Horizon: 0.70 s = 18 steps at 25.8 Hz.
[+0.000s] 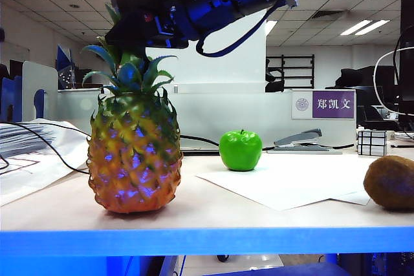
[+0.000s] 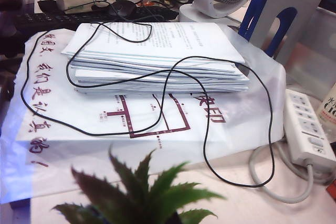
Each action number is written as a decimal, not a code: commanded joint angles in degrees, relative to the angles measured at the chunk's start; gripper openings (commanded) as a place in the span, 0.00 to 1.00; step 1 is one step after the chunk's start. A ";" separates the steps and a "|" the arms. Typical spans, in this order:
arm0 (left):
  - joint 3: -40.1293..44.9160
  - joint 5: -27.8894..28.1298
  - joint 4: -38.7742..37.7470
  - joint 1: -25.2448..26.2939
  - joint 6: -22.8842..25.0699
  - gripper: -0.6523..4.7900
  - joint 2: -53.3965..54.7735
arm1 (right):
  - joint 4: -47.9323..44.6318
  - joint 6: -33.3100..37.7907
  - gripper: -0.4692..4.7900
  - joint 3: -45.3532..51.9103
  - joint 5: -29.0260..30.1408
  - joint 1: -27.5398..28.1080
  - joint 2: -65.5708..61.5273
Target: Arrange all the fruits from large to small from left to right in a row.
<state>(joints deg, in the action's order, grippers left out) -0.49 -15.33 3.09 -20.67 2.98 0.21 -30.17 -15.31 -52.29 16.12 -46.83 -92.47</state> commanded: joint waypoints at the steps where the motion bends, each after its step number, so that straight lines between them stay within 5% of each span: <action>1: -0.04 0.09 -1.84 -0.07 -0.24 0.11 -0.09 | 0.17 -2.99 0.09 -0.11 -1.20 -0.04 -0.09; 11: -0.04 0.09 -2.10 -0.07 -0.42 0.11 -0.09 | 0.22 -2.99 0.12 -0.09 -1.18 -0.04 -0.09; 16: -0.04 0.09 -2.08 -0.07 -0.42 0.11 -0.09 | -0.50 -2.99 0.54 -0.09 -1.20 -0.04 -0.09; 18: -0.04 0.09 -2.08 -0.07 -0.42 0.11 -0.09 | -0.74 -2.99 0.63 -0.11 -1.20 -0.04 -0.07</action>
<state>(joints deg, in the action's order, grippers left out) -0.49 -15.33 0.38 -20.69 2.79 0.21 -30.52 -18.09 -52.29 15.00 -46.74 -92.62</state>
